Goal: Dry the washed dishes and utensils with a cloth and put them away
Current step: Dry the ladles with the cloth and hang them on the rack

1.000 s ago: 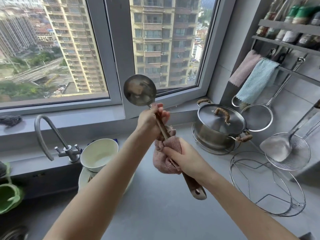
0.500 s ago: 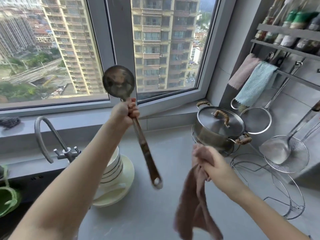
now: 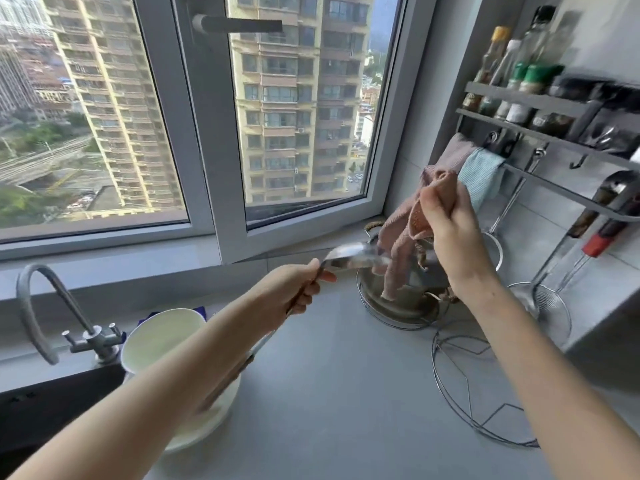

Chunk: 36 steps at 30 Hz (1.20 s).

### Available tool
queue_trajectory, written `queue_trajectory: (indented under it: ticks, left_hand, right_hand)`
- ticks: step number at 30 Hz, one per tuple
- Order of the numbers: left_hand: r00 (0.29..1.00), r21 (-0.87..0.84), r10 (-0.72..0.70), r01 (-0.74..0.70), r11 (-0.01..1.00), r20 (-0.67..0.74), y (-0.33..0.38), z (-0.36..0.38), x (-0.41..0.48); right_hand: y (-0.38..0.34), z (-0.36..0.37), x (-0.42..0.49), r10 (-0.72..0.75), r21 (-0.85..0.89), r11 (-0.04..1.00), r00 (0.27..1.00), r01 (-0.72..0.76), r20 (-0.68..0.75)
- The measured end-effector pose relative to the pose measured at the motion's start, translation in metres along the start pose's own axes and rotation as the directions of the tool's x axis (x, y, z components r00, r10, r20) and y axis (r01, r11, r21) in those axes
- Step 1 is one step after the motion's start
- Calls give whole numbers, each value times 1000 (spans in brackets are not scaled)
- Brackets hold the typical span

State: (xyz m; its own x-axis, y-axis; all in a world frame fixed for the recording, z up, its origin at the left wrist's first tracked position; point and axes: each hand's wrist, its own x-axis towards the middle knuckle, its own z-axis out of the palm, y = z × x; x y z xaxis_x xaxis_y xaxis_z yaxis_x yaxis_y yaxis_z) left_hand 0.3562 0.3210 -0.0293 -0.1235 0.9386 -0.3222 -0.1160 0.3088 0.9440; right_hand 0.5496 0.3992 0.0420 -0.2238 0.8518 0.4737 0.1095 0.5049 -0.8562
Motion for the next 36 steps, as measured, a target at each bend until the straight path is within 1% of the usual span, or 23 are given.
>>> queue_trajectory:
  ticks: [1,2,3,4,5,6,7,8,9,10,11,12,13,14,18,20,22,23,25,27,29,31,36]
  left_hand:
    - [997,64,68,-67,996,-22,0,3,-2]
    - [988,123,147,-142,982,-36,0,6,-5]
    - [972,183,230,-219,958,-41,1,11,-7]
    - [950,250,309,-290,924,-39,0,16,-9]
    - [925,314,378,-349,883,-34,-1,22,-10]
    - [901,357,433,-395,846,-29,-2,28,-10]
    - [881,372,473,-429,823,-30,-4,32,-9]
    - [865,366,501,-455,811,-35,-6,35,-8]
    - [850,355,525,-480,802,-36,-8,37,-7]
    - [841,344,540,-498,796,-31,-10,38,-8]
    - [838,329,546,-509,795,-22,-12,38,-10]
    - [837,305,547,-517,800,-14,-12,39,-12]
    - [836,271,549,-529,804,-1,-10,39,-14]
    - [834,234,552,-539,809,13,-7,39,-16]
    - [818,119,574,-572,812,19,11,35,-17]
    - [799,145,597,-601,786,79,17,31,-13]
    - [770,242,608,-638,731,195,18,30,-8]
    - [758,299,603,-653,696,250,16,31,-6]
    - [738,376,591,-675,635,325,13,39,-3]
    - [717,384,590,-698,605,372,11,50,-1]
    - [706,364,590,-708,605,391,10,60,1]
    - [709,337,560,-700,629,427,11,67,2]
    - [769,244,465,-600,762,439,9,83,3]
  right_hand:
    - [1,-2,-3,-27,-19,999,999,28,35]
    - [4,-3,-7,-86,-88,992,993,93,81]
    - [9,-1,-14,-173,-225,953,974,203,145]
    - [14,4,-25,-257,-382,864,940,328,223]
    - [22,11,-35,-310,-526,732,899,434,310]
    - [29,19,-45,-321,-615,613,868,496,380]
    - [33,24,-52,-307,-649,559,856,517,417]
    - [37,26,-54,-285,-646,572,861,506,421]
    - [41,25,-51,-253,-608,647,882,459,397]
    - [42,22,-45,-197,-548,752,918,367,346]
    - [43,17,-39,-112,-453,858,948,243,297]
    - [43,13,-32,-6,-341,935,967,96,256]
    - [47,8,-27,99,-247,968,967,-39,235]
    - [48,2,-25,169,-167,977,960,-133,225]
    - [56,-22,-33,302,5,953,950,-303,78]
    - [52,-33,-39,332,50,942,943,-331,-17]
    - [38,-46,-39,353,118,931,933,-345,-63]
    - [31,-52,-39,371,149,920,928,-362,-33]
    - [15,-62,-40,368,179,908,925,-379,92]
    - [10,-68,-42,299,176,926,934,-334,196]
    - [9,-72,-45,246,180,941,945,-286,214]
    - [10,-77,-46,259,220,927,943,-304,210]
    - [-4,-87,-50,279,256,910,940,-325,198]
